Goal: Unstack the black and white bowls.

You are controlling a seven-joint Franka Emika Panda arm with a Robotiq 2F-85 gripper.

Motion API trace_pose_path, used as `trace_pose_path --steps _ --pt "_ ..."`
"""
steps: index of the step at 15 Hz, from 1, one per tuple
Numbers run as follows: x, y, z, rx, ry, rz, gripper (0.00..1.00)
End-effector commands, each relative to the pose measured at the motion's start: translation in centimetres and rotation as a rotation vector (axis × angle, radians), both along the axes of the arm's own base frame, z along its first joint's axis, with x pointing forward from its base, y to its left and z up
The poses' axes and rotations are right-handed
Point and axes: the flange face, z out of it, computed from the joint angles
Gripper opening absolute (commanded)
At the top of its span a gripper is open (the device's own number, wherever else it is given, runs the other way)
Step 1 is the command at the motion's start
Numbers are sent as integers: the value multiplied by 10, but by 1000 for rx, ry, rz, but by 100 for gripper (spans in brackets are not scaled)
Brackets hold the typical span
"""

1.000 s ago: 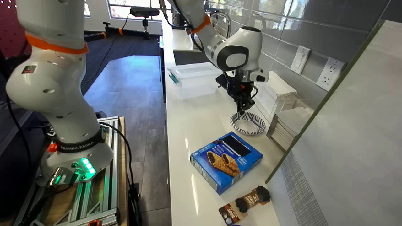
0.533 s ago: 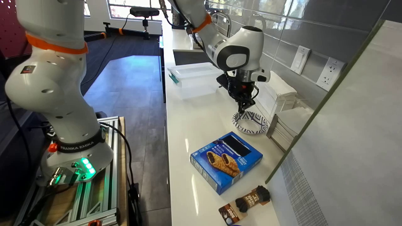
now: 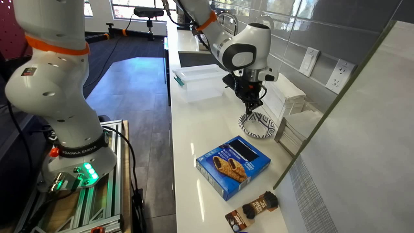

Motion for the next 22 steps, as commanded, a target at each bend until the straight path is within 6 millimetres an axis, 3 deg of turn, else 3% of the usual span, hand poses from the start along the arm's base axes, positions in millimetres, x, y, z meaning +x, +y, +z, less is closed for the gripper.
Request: trace_pose_path --steps 1,11,14,16,19,22 --pt "-23 1 10 -7 -10 2 2" --pt "-52 6 36 -107 -90 77 1" --pt "-60 11 45 -232 -148 139 1" --pt "-55 6 60 -332 -172 190 1" --pt "-54 26 71 -472 -207 278 1" --pt "-64 60 62 -606 -228 397 1"
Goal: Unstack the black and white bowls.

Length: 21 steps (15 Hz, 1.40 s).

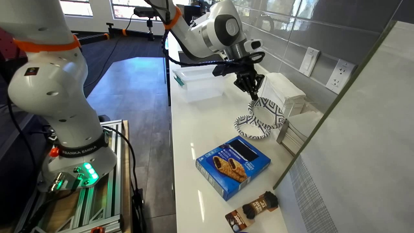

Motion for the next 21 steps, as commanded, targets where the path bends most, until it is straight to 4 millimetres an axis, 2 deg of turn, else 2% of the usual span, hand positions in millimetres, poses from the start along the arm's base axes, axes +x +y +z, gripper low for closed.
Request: trace_pose_path --steps 1,3,6,9,13,17,18,19,21 --pt "-14 39 -13 -172 -16 102 1" --pt "-23 64 -32 -270 -22 181 1" --pt "-43 97 -72 -367 -10 315 1" --pt "-58 123 -101 -431 -7 461 1" --pt "-70 138 -119 -504 -26 637 1" --pt "-76 136 -129 -473 15 756 1" --pt "-77 135 -130 -454 22 773 30" --pt "-78 132 -131 -420 35 776 30" --pt "-77 123 -130 -358 52 726 44"
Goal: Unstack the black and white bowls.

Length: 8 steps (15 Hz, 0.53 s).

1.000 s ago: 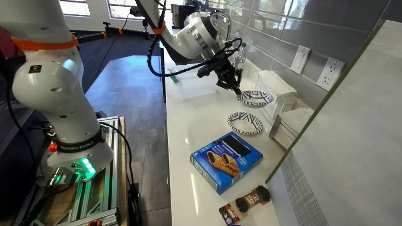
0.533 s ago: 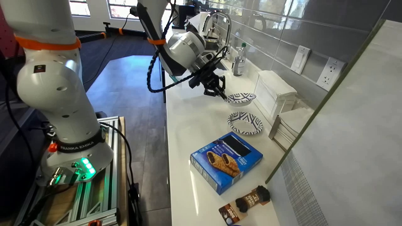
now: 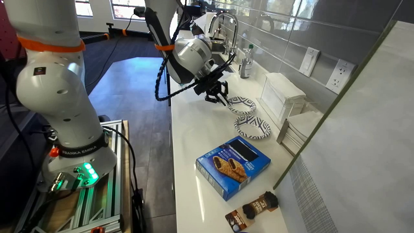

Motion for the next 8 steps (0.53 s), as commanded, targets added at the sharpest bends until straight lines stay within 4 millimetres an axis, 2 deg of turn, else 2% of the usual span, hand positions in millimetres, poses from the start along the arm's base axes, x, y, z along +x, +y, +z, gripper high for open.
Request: trace_pose_path --steps 1,4,8 --pt "-4 -23 -1 88 67 -73 51" --pt "-15 -49 10 206 126 -216 73" --pt "-38 -73 35 420 150 -332 100"
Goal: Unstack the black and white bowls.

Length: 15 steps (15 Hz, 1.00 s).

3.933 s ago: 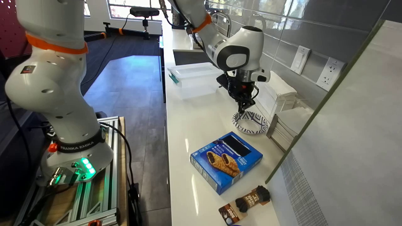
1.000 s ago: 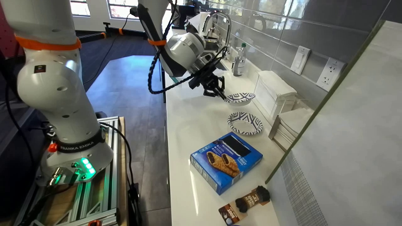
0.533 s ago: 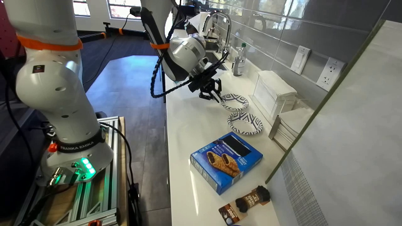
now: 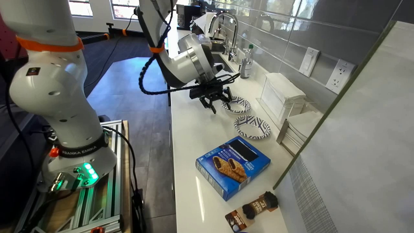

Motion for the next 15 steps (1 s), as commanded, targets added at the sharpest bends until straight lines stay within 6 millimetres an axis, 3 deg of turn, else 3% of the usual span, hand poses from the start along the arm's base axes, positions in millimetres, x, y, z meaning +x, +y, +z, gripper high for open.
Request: trace_pose_path --steps 1,3,6,7,8,10,12,14,15 --pt "-33 -20 32 177 -24 -88 100" --pt "-43 -27 43 275 -47 -145 100" --pt "-64 -36 29 364 1 -293 100" --pt "-61 -37 20 374 31 -337 100" --pt "-43 -35 11 392 48 -381 99" --pt "-45 -32 6 438 70 -469 100" --pt "-41 -19 9 504 71 -549 100" --pt "-43 4 28 575 87 -618 100" --pt "-38 -12 16 532 57 -566 100"
